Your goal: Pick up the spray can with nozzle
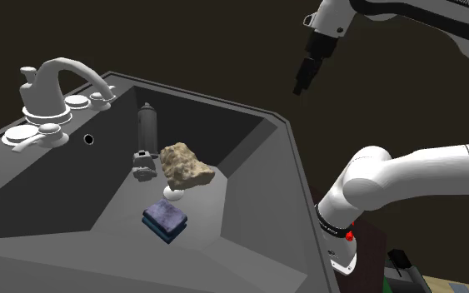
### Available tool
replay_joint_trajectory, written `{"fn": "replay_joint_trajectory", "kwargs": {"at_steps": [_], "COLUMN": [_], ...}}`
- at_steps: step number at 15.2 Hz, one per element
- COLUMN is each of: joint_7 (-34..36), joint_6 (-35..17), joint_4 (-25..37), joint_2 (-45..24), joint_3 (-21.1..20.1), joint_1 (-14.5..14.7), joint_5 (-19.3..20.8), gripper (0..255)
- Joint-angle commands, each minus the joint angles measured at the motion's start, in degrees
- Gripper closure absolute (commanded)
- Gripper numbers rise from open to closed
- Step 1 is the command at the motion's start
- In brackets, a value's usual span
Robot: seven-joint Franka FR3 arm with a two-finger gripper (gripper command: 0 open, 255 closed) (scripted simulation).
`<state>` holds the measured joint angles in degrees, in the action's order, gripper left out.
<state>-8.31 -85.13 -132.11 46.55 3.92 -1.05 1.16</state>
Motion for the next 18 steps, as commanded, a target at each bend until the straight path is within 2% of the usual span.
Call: {"fn": "replay_joint_trajectory", "kwargs": {"at_steps": [1,6,11,18], "joint_7": [0.0,8.74,17.69,31.67], "joint_6": [0.0,-10.22,-20.85,-35.17], "joint_4": [0.0,-5.91,-9.24,-9.09], "joint_2": [0.0,0.01,-3.22,-12.82], "joint_3": [0.0,-6.97,-14.34,-25.58], "joint_1": [0.0,0.5,0.68,-1.57], "joint_5": [0.0,-2.65,-4.16,-2.4], "gripper": [0,0,0,0]}}
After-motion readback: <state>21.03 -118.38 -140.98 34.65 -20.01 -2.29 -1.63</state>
